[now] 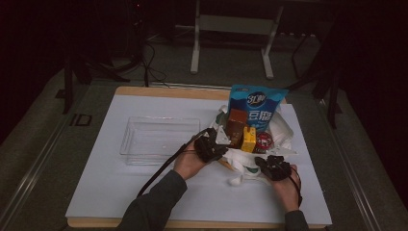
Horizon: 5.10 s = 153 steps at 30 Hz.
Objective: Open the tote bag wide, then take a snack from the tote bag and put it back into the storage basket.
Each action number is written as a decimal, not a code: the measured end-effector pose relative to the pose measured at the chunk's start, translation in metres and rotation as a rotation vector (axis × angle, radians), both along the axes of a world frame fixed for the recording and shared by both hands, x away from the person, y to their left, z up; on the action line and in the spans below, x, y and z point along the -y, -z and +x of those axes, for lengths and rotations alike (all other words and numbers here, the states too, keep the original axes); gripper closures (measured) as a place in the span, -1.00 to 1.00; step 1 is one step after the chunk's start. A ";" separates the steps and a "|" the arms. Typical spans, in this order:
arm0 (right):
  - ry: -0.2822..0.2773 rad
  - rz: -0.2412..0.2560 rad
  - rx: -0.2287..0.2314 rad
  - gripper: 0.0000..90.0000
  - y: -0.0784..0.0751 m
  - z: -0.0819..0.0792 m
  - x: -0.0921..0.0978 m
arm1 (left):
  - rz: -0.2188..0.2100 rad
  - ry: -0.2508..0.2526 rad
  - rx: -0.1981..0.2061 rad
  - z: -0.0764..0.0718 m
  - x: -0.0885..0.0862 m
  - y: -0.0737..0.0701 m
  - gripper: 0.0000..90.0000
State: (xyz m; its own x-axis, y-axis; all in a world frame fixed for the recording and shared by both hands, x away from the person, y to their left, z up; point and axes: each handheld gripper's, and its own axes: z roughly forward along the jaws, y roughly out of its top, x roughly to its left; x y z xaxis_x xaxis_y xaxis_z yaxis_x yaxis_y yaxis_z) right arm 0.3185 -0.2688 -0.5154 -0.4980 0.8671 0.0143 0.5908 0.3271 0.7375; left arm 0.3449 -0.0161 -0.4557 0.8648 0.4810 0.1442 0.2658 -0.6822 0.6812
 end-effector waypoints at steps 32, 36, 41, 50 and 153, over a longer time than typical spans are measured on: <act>-0.001 0.018 0.048 0.90 0.020 -0.003 0.006 | -0.075 -0.120 0.001 0.030 -0.018 -0.003 0.99; -0.004 0.029 0.046 0.90 0.021 -0.003 0.007 | -0.068 -0.123 -0.020 0.042 -0.010 0.001 0.99; -0.004 0.034 0.051 0.90 0.021 -0.003 0.007 | -0.034 -0.104 -0.012 0.043 -0.002 0.007 0.98; -0.005 0.033 0.051 0.90 0.021 -0.003 0.007 | 0.002 -0.019 -0.048 0.037 0.002 0.010 0.92; -0.005 0.058 0.046 0.89 0.022 -0.003 0.010 | -0.487 0.211 -0.019 0.080 0.017 -0.033 -0.11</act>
State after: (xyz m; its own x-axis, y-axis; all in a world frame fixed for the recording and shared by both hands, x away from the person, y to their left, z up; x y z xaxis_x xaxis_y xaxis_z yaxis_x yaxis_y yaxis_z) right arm 0.3157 -0.2785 -0.5375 -0.5032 0.8631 0.0417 0.5542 0.2854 0.7819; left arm 0.4253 -0.0329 -0.4229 0.9504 0.3031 -0.0694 0.1724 -0.3282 0.9287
